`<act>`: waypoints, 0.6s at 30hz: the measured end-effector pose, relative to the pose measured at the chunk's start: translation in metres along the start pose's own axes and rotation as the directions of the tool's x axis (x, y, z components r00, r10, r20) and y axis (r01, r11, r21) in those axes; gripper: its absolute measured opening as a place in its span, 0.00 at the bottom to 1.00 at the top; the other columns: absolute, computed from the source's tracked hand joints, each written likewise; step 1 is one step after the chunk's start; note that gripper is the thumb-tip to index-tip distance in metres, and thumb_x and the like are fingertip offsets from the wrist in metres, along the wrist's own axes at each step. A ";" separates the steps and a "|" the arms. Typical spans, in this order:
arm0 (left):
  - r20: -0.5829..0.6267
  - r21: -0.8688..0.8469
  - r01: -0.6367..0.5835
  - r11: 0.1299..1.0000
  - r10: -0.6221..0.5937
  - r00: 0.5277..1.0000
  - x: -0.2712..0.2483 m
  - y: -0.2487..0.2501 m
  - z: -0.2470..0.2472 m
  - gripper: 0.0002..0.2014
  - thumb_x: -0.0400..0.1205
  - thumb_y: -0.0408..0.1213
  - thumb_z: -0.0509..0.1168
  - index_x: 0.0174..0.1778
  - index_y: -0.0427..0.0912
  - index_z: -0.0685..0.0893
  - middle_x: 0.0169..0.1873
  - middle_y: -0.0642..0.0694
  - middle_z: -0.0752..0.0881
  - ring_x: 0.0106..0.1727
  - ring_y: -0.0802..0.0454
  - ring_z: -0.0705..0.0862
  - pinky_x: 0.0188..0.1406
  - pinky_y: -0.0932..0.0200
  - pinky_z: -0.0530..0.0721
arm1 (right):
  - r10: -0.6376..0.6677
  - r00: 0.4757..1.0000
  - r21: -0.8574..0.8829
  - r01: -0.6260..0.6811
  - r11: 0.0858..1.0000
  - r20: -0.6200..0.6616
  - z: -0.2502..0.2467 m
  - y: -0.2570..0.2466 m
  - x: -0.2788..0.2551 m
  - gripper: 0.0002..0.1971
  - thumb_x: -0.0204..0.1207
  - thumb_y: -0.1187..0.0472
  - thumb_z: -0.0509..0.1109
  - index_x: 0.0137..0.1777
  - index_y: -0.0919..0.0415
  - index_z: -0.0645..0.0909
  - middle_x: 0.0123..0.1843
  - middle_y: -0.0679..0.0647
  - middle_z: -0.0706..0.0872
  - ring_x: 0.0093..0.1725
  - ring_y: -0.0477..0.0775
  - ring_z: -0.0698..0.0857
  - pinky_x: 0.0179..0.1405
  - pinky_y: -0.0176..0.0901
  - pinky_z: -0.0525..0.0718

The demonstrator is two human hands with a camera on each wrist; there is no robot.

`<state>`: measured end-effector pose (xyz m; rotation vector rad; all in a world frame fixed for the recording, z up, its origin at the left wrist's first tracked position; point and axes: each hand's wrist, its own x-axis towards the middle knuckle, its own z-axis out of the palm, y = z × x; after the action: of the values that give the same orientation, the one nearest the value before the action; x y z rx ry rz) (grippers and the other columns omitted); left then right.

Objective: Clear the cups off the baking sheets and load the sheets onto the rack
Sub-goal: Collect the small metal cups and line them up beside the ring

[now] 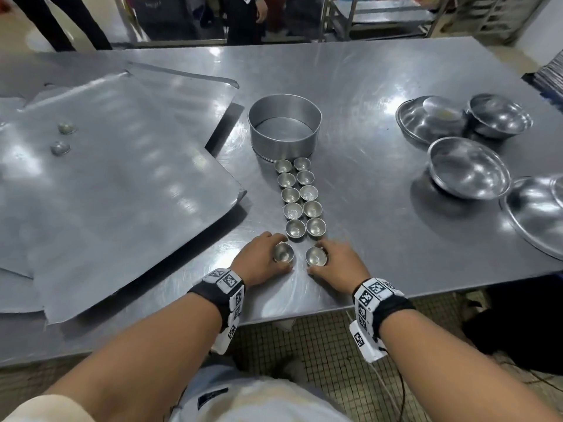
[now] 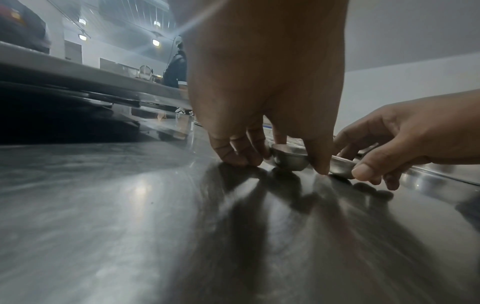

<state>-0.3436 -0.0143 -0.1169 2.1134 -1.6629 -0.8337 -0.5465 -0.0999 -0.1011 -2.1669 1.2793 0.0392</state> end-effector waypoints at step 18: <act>-0.093 -0.108 0.002 0.994 -0.012 0.996 0.001 0.002 0.004 0.28 0.69 0.57 0.82 0.60 0.48 0.84 0.48 0.51 0.83 0.44 0.57 0.80 0.38 0.66 0.72 | 0.018 0.997 0.123 -0.009 0.992 -0.076 0.002 0.017 0.002 0.32 0.69 0.45 0.80 0.73 0.46 0.77 0.66 0.49 0.85 0.63 0.52 0.84 0.66 0.50 0.83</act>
<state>-0.3471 -0.0154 -0.1191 2.0537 -1.5297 -0.7952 -0.5590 -0.1060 -0.1117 -2.0727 1.3045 -0.1159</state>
